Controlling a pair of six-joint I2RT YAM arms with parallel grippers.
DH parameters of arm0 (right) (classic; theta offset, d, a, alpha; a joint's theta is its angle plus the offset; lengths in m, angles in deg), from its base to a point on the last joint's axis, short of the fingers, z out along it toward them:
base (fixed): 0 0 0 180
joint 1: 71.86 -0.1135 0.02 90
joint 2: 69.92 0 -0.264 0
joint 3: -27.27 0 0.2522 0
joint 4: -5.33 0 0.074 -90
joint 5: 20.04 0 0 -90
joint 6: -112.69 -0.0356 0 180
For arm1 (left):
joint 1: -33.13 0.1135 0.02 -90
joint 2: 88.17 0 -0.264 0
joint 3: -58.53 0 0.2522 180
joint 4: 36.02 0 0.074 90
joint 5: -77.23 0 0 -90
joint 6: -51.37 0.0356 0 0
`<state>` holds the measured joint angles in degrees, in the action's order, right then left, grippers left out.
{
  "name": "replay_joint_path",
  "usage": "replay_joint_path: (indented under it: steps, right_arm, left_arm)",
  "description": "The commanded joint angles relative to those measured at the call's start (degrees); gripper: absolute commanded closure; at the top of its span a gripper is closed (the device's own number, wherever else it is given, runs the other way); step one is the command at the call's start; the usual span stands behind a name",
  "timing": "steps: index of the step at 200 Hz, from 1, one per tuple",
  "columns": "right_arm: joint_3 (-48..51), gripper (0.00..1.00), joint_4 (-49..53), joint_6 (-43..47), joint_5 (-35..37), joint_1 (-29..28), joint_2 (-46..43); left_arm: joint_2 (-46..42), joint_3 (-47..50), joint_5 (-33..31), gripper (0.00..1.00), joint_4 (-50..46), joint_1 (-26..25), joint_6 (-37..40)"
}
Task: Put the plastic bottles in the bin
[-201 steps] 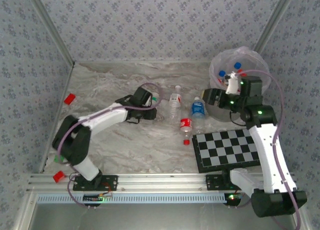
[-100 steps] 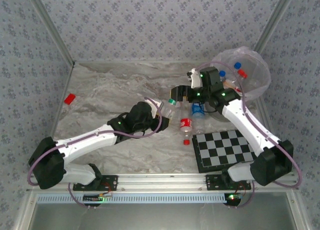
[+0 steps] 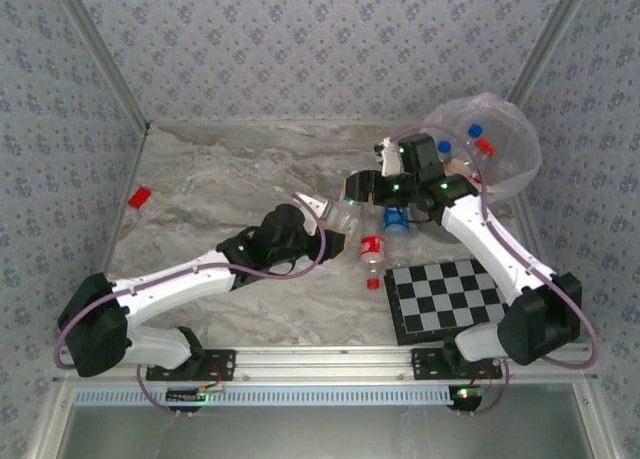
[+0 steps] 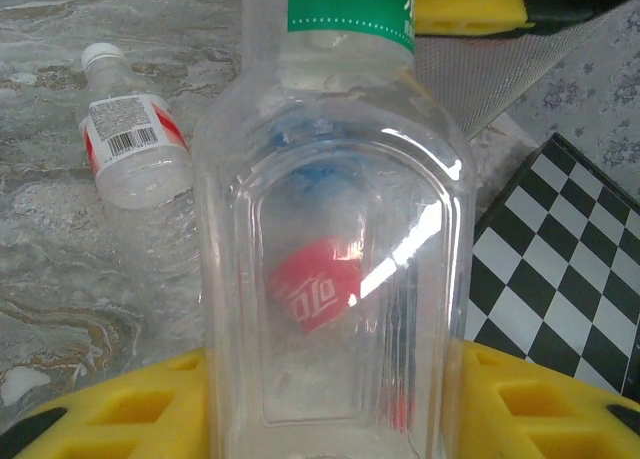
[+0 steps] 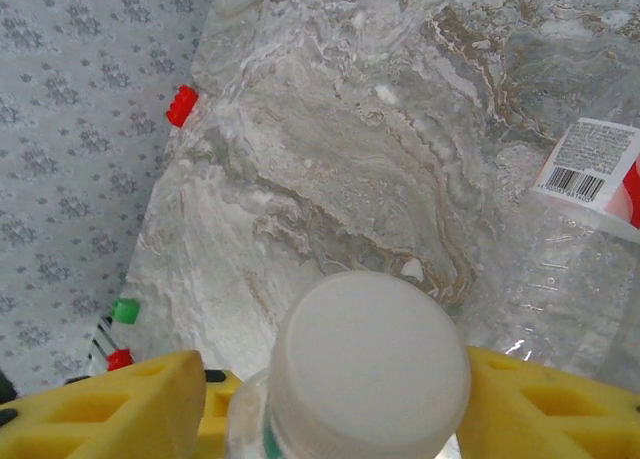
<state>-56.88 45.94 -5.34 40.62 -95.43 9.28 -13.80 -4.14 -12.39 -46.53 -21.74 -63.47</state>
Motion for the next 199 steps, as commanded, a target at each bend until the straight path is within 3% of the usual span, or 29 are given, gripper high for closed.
replay_joint_path:
  steps: [1, 34, 45, 66, 80, 101, 140, 180, 199]
  right_arm:
    - [0.96, 0.47, -0.48, -0.62, -1.28, 0.46, 0.3]
    - [-0.29, 0.68, 0.62, 0.54, -0.61, 1.57, -1.01]
    - [-1.9, 0.71, 1.9, 1.78, 0.01, 2.47, -1.55]
    - [-6.74, 0.74, 5.35, 5.34, 2.37, 5.18, -3.4]
    - [-11.82, 0.76, 9.09, 8.52, 5.25, 8.2, -5.37]
    - [-18.62, 0.79, 12.26, 11.47, 12.88, 13.44, -8.9]
    - [-23.28, 0.93, 9.25, 18.31, 35.99, 20.0, -13.16]
    - [-25.08, 0.97, 8.06, 26.0, 48.69, 23.3, -7.42]
    - [-23.14, 1.0, 5.7, 27.9, 50.53, 24.77, -5.14]
  left_arm:
    - [-1.76, 0.01, -0.82, 0.57, 2.13, -0.35, 1.02]
    - [-2.01, 0.0, -1.32, 0.5, 1.39, -0.41, 0.58]
    - [-2.5, 0.07, -2.22, 0.41, 1.21, -0.4, 0.67]
    - [-3.99, 0.17, -3.58, 0.12, -0.24, -0.33, 0.76]
    - [-5.29, 0.6, -3.97, 0.03, -1.82, -0.33, 0.76]
    - [-7.39, 1.75, -4.99, 0.01, -4.76, -0.33, -0.02]
    - [-10.72, 6.04, -7.22, 0.01, -5.71, -0.39, -2.52]
    - [-9.9, 6.64, -7.22, 0.02, -4.94, -0.33, -3.54]
    - [-9.02, 6.37, -6.49, 0.02, -4.66, -0.35, -3.98]
